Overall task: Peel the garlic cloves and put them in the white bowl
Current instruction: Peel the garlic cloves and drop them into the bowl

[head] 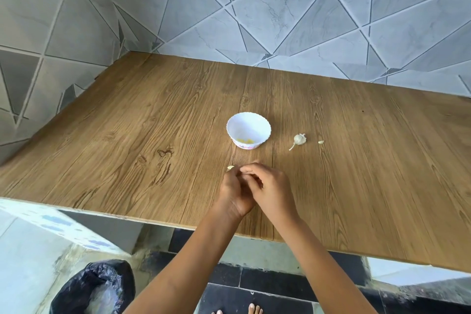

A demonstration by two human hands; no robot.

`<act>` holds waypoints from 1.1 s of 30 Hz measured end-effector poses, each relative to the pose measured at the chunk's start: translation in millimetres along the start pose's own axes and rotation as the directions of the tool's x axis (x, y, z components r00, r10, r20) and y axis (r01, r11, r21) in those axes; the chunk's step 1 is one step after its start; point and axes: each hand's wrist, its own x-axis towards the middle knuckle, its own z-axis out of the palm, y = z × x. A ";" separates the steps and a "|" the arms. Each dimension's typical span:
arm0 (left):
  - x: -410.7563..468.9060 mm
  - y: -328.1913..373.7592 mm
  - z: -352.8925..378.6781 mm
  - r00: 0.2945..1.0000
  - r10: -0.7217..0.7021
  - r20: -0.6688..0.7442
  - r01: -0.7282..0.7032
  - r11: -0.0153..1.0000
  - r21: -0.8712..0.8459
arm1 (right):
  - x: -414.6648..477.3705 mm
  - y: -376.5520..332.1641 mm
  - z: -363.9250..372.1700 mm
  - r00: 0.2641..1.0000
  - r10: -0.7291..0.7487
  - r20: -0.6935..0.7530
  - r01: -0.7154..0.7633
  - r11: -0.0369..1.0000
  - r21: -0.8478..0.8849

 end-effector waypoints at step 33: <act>-5.4 18.7 -10.2 0.996 0.075 0.043 -0.074 0.997 -0.033 | -30.6 37.6 -25.6 0.816 0.423 0.393 -0.168 0.825 -0.540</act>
